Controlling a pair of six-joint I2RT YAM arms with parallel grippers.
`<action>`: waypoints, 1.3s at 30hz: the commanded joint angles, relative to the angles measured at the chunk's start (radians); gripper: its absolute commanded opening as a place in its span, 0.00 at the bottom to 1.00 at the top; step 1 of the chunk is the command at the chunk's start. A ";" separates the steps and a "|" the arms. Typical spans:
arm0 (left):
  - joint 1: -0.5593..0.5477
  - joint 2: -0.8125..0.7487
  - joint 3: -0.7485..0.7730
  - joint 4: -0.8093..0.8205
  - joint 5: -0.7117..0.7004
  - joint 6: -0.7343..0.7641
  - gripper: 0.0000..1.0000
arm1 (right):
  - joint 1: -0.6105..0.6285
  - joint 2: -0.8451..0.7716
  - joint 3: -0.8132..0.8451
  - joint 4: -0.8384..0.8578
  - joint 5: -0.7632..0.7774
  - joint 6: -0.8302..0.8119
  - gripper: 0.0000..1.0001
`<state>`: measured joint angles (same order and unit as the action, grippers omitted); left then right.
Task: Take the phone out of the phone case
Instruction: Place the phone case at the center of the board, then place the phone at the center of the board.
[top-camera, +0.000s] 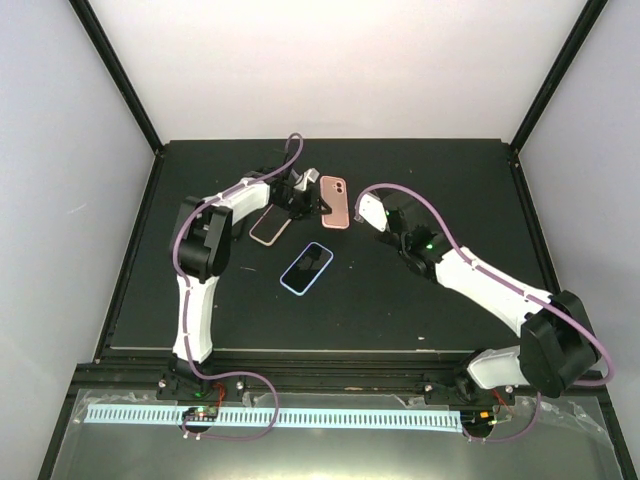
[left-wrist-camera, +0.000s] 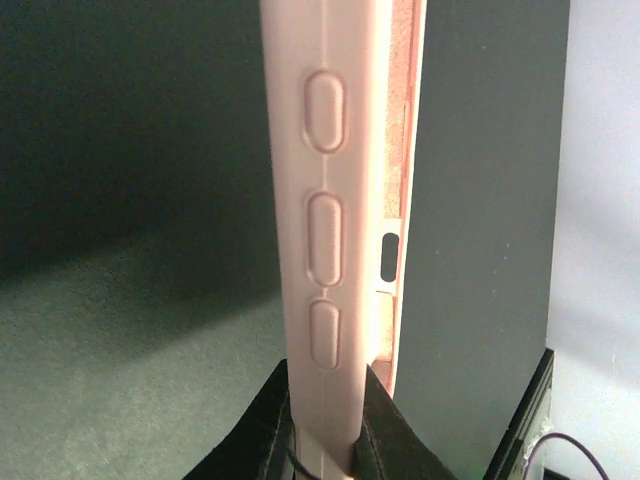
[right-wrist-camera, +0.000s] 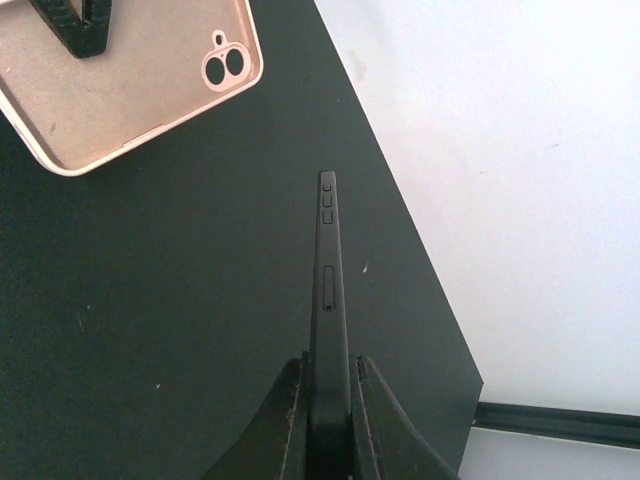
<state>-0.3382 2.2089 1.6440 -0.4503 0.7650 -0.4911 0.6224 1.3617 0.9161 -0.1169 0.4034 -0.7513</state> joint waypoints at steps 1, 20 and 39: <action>-0.008 0.043 0.058 -0.017 -0.024 -0.009 0.07 | 0.005 -0.044 0.011 0.039 0.019 0.014 0.01; -0.023 0.019 0.074 -0.127 -0.206 0.014 0.57 | 0.004 -0.040 0.053 0.006 0.011 0.024 0.01; 0.062 -0.380 0.020 -0.156 -0.196 0.075 0.73 | 0.006 -0.134 0.170 -0.011 -0.084 -0.010 0.01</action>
<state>-0.2996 1.9518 1.6733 -0.6132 0.5304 -0.4255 0.6224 1.2999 1.0462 -0.2035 0.3672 -0.7422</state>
